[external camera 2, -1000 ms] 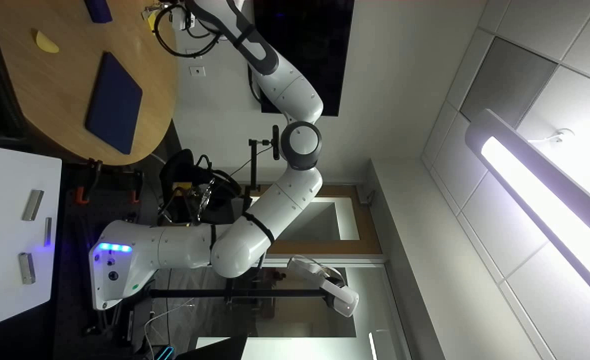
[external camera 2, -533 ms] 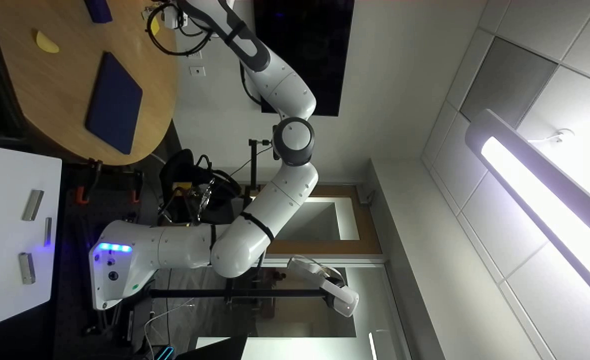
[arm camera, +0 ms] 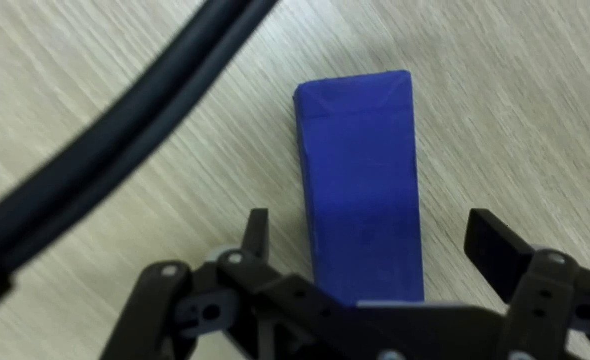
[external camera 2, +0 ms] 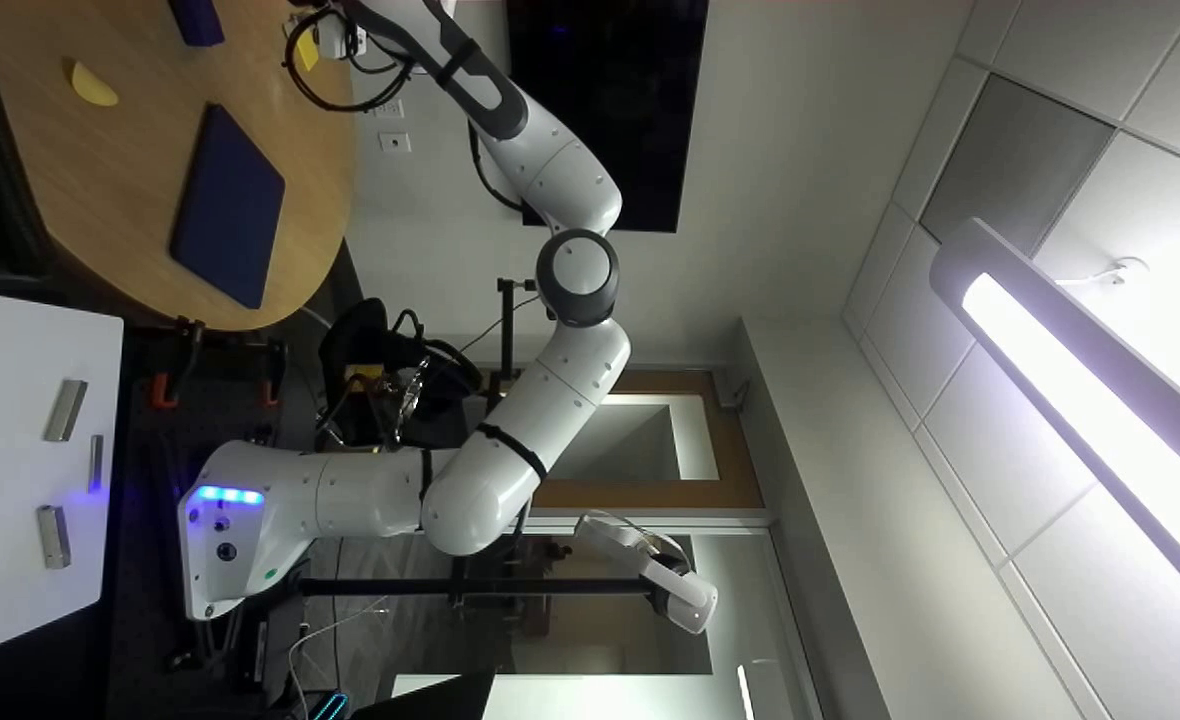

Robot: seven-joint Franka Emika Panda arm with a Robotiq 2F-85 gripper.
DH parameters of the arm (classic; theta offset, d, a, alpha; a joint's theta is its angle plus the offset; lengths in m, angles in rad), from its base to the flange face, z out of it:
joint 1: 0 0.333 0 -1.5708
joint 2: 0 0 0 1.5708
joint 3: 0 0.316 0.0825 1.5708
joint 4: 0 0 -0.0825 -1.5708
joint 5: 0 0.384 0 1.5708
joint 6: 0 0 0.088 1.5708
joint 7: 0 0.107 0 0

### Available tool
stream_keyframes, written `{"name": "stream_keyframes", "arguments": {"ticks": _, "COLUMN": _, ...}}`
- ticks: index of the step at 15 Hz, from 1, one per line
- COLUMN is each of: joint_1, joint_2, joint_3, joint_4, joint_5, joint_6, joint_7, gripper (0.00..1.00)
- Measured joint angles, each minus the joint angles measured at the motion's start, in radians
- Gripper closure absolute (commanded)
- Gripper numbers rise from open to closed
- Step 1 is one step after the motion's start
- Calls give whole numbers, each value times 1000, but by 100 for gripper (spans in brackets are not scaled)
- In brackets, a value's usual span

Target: Close the lid on the tablet and place the blue box on top of it

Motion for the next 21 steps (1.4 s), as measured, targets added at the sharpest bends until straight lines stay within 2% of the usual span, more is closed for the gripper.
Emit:
{"name": "stream_keyframes", "arguments": {"ticks": 7, "joint_1": -1, "joint_2": 24, "joint_3": -4, "joint_4": 13, "joint_5": -29, "joint_6": -12, "joint_7": 0, "gripper": 0}}
{"name": "stream_keyframes", "arguments": {"ticks": 8, "joint_1": -1, "joint_2": 26, "joint_3": -5, "joint_4": 14, "joint_5": -31, "joint_6": -14, "joint_7": 0, "gripper": 3}}
{"name": "stream_keyframes", "arguments": {"ticks": 9, "joint_1": -1, "joint_2": 29, "joint_3": -6, "joint_4": 16, "joint_5": -32, "joint_6": -16, "joint_7": 0, "gripper": 27}}
{"name": "stream_keyframes", "arguments": {"ticks": 11, "joint_1": -1, "joint_2": 32, "joint_3": -7, "joint_4": 18, "joint_5": -32, "joint_6": -19, "joint_7": 0, "gripper": 30}}
{"name": "stream_keyframes", "arguments": {"ticks": 16, "joint_1": -2, "joint_2": 34, "joint_3": -9, "joint_4": 18, "joint_5": -32, "joint_6": -25, "joint_7": -1, "gripper": 69}}
{"name": "stream_keyframes", "arguments": {"ticks": 21, "joint_1": -4, "joint_2": 34, "joint_3": -10, "joint_4": 22, "joint_5": -32, "joint_6": -30, "joint_7": 0, "gripper": 69}}
